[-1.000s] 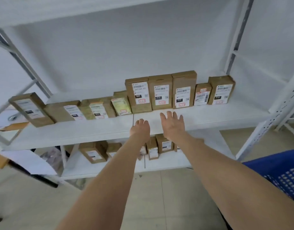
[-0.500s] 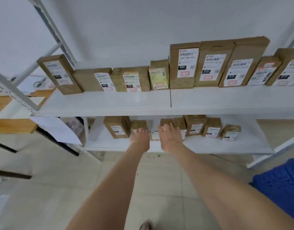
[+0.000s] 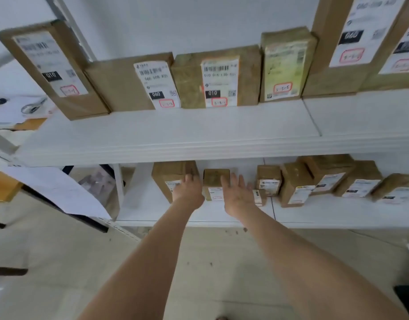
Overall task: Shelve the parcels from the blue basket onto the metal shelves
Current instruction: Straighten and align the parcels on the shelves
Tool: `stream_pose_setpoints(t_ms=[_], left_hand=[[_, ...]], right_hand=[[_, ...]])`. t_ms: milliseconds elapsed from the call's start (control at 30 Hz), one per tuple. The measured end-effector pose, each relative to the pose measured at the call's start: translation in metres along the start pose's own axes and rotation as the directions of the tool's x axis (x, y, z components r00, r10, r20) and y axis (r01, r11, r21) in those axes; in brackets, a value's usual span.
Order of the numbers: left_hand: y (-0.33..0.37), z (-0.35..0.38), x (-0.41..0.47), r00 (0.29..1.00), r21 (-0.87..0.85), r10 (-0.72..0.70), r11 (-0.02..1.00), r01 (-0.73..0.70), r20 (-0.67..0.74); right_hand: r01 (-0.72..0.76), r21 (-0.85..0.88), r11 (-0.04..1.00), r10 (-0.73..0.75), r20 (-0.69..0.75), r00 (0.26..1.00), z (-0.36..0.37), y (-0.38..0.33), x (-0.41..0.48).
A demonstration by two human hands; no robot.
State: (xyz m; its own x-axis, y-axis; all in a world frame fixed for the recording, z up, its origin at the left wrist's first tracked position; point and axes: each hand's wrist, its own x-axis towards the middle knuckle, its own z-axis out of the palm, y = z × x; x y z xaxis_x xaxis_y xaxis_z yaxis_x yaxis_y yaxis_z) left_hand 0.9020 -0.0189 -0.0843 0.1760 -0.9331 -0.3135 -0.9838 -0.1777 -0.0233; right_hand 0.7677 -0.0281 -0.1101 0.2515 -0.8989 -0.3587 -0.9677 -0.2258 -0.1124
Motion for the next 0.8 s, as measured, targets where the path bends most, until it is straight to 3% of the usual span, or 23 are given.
stream_pose_setpoints(t_ms=[200,467,600,800], left_hand=[[-0.031,0.039,0.076,0.97,-0.056,-0.09,0.995,0.079,-0.226],[-0.052,0.072,0.136,0.942,-0.072,-0.172,0.985,0.158,-0.289],[-0.06,0.084,0.138,0.893,-0.015,-0.158,0.986,0.168,-0.421],[-0.06,0.086,0.135,0.873,-0.033,-0.155,0.987,0.158,-0.462]], right_hand=[[0.002,0.043,0.999,0.002,-0.084,0.996,0.067,0.001,0.08],[-0.007,0.087,0.996,0.027,-0.221,0.975,0.124,0.014,0.146],[0.034,0.165,0.986,0.029,-0.366,0.93,0.138,0.007,0.155],[0.075,0.184,0.98,-0.008,-0.343,0.939,0.145,-0.023,0.165]])
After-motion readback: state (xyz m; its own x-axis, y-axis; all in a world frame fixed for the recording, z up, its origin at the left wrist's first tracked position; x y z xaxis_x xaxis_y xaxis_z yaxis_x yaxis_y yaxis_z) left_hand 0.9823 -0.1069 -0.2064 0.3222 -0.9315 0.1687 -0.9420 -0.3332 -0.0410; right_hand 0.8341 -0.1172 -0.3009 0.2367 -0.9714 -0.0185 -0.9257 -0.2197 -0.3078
